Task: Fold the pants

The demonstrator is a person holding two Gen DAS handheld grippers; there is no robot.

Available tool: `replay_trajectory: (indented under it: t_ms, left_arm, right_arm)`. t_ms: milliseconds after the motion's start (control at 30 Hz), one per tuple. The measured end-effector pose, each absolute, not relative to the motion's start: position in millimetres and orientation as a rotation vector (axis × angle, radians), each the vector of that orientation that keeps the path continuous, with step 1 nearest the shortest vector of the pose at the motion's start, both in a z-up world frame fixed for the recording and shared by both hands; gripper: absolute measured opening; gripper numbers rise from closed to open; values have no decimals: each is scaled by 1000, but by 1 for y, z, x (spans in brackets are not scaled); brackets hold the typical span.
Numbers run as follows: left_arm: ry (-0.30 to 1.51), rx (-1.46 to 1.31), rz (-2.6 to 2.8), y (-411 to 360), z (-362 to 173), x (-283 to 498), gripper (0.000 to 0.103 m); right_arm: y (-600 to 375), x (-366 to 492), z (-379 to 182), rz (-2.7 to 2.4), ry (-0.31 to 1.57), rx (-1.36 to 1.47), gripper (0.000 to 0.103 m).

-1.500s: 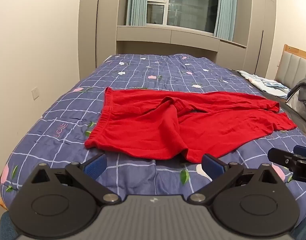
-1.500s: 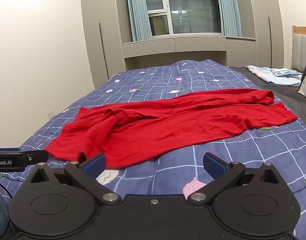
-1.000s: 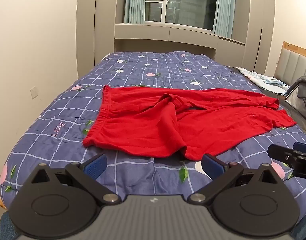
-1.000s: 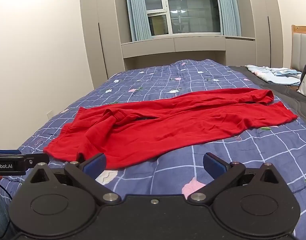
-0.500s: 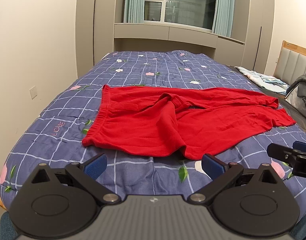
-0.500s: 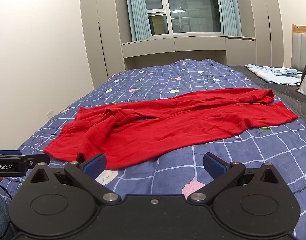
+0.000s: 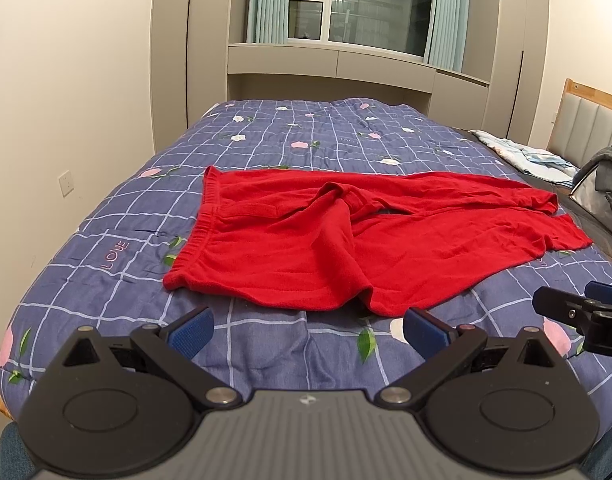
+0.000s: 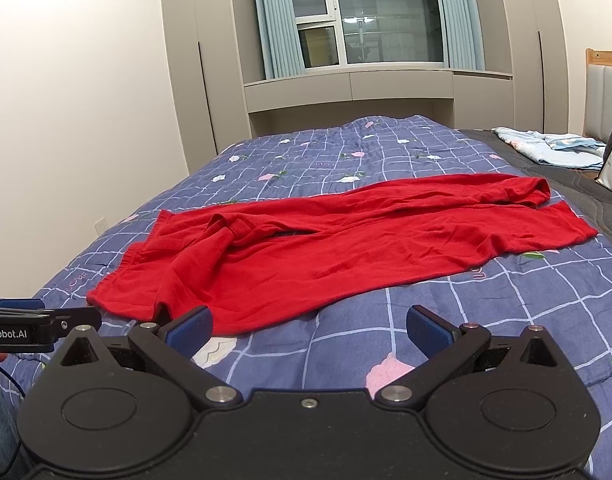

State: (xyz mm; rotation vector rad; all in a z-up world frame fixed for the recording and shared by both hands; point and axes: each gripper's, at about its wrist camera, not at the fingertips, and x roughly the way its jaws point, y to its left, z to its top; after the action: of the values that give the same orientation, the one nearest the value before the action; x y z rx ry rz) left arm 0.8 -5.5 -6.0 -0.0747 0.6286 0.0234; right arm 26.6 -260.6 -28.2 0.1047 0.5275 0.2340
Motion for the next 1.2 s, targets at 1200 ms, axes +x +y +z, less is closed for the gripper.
replay_trajectory:
  t_ms: [1200]
  left_arm:
    - [637,-75,16,-5,-8,1,103]
  right_arm:
    - [-257,28,-29,240,542,86,103]
